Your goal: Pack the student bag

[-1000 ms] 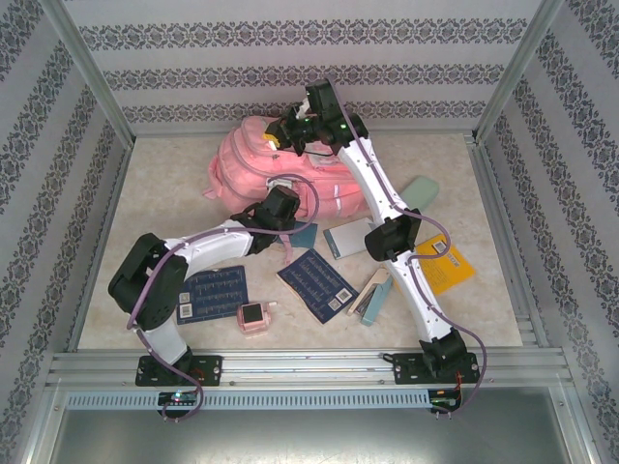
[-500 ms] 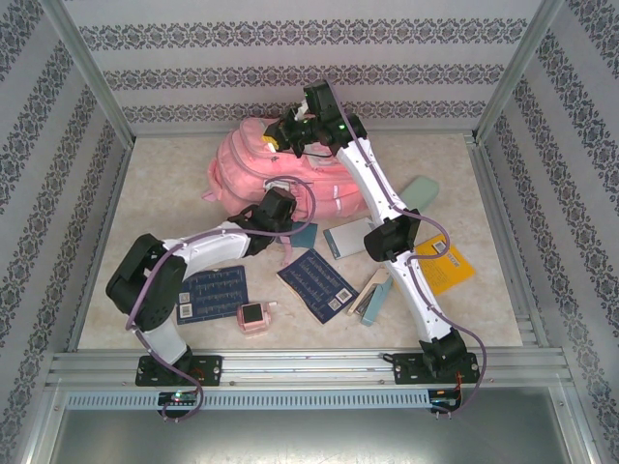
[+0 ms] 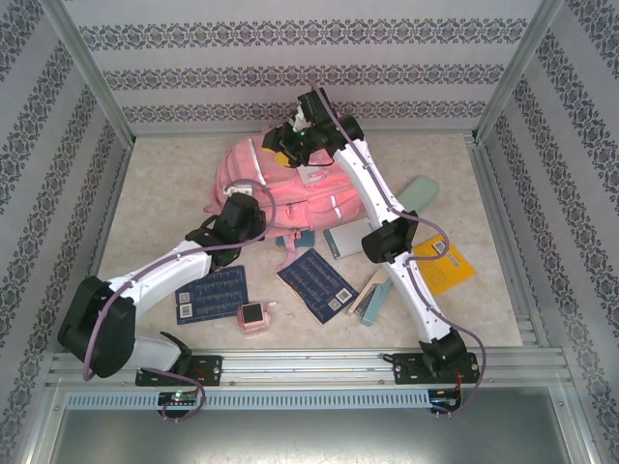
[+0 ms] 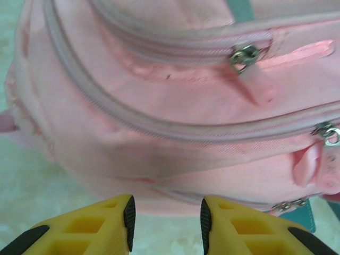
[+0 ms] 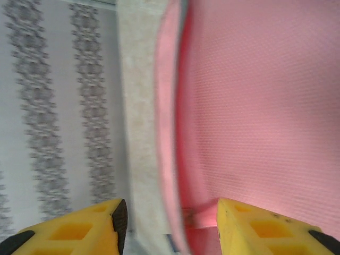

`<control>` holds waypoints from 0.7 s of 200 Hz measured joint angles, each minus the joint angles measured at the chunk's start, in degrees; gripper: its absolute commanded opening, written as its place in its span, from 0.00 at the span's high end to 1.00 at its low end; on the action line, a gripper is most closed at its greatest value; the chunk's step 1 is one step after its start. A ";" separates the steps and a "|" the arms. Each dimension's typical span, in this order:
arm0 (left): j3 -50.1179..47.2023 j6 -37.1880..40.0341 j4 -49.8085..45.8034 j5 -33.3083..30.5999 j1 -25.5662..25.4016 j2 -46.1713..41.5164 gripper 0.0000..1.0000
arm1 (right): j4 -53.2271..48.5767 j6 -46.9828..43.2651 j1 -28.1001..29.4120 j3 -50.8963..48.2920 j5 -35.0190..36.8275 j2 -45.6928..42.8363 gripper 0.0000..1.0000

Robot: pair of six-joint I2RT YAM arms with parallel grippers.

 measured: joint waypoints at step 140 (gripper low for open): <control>-1.66 -7.82 -3.23 10.23 0.33 0.07 0.57 | -24.41 -26.95 4.70 -6.51 48.26 -17.14 0.63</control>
